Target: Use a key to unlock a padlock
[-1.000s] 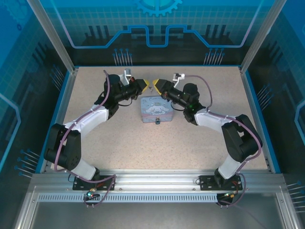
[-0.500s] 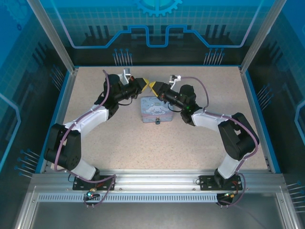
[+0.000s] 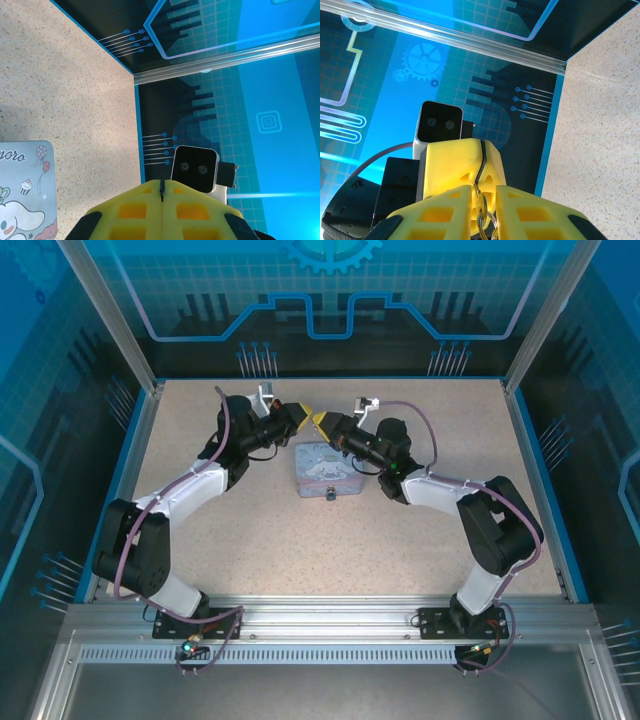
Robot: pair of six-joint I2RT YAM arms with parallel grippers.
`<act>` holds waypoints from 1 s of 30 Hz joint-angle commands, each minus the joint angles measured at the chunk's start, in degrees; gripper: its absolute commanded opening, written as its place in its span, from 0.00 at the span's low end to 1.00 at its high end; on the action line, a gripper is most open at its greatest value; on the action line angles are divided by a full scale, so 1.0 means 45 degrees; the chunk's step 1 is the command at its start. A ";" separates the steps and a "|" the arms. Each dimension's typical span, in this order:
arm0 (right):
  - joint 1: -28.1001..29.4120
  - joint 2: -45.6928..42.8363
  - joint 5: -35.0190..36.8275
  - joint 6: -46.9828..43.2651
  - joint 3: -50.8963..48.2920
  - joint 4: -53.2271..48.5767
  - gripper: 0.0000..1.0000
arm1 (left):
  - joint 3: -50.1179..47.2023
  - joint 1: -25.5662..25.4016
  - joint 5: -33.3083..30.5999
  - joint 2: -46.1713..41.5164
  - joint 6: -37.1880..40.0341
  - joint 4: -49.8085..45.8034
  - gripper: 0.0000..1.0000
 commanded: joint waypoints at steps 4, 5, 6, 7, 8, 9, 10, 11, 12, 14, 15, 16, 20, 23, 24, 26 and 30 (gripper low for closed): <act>0.0167 0.0268 -0.0124 0.0151 0.0010 0.0567 0.18 | 0.0013 -0.0135 -0.0304 -0.0256 0.0734 -0.0211 0.00; 0.0184 0.0284 -0.0135 0.0167 0.0019 0.0589 0.20 | 0.0036 -0.0157 -0.0342 -0.0282 0.0864 -0.0345 0.00; 0.0181 0.0304 -0.0181 0.0176 0.0043 0.0582 0.22 | 0.0098 -0.0189 -0.0392 -0.0346 0.1050 -0.0504 0.00; 0.0185 0.0327 -0.0217 0.0199 0.0073 0.0602 0.23 | 0.0134 -0.0218 -0.0464 -0.0370 0.1221 -0.0644 0.00; 0.0190 0.0343 -0.0222 0.0216 0.0095 0.0598 0.23 | 0.0154 -0.0247 -0.0533 -0.0403 0.1336 -0.0759 0.00; 0.0214 0.0360 -0.0255 0.0214 0.0112 0.0615 0.23 | 0.0159 -0.0291 -0.0613 -0.0418 0.1455 -0.0852 0.00; 0.0233 0.0367 -0.0282 0.0221 0.0133 0.0593 0.23 | 0.0174 -0.0316 -0.0681 -0.0437 0.1534 -0.0921 0.00; 0.0246 0.0391 -0.0273 0.0212 0.0148 0.0582 0.23 | 0.0179 -0.0345 -0.0745 -0.0464 0.1564 -0.0963 0.00; 0.0253 0.0394 -0.0283 0.0209 0.0151 0.0582 0.22 | 0.0179 -0.0355 -0.0800 -0.0469 0.1618 -0.0981 0.00; 0.0285 0.0406 -0.0293 0.0223 0.0186 0.0592 0.22 | 0.0175 -0.0374 -0.0861 -0.0469 0.1639 -0.1000 0.00; 0.0291 0.0406 -0.0301 0.0219 0.0170 0.0591 0.21 | 0.0158 -0.0375 -0.0899 -0.0474 0.1638 -0.1002 0.00; 0.0294 0.0406 -0.0302 0.0219 0.0155 0.0591 0.21 | 0.0159 -0.0380 -0.0919 -0.0456 0.1639 -0.0990 0.00; 0.0312 0.0406 -0.0302 0.0230 0.0064 0.0612 0.21 | 0.0123 -0.0365 -0.1073 -0.0503 0.1639 -0.1002 0.00; 0.0314 0.0333 -0.0283 0.0212 -0.0071 0.0616 0.21 | 0.0110 -0.0370 -0.1192 -0.0551 0.1687 -0.1061 0.00; 0.0312 0.0310 -0.0252 0.0222 -0.0108 0.0602 0.21 | 0.0096 -0.0375 -0.1213 -0.0577 0.1686 -0.1051 0.00; 0.0285 0.0264 -0.0248 0.0202 -0.0169 0.0609 0.21 | 0.0081 -0.0375 -0.1233 -0.0585 0.1699 -0.1056 0.00; 0.0244 0.0218 -0.0244 0.0214 -0.0285 0.0654 0.19 | 0.0042 -0.0374 -0.1270 -0.0628 0.1715 -0.1060 0.00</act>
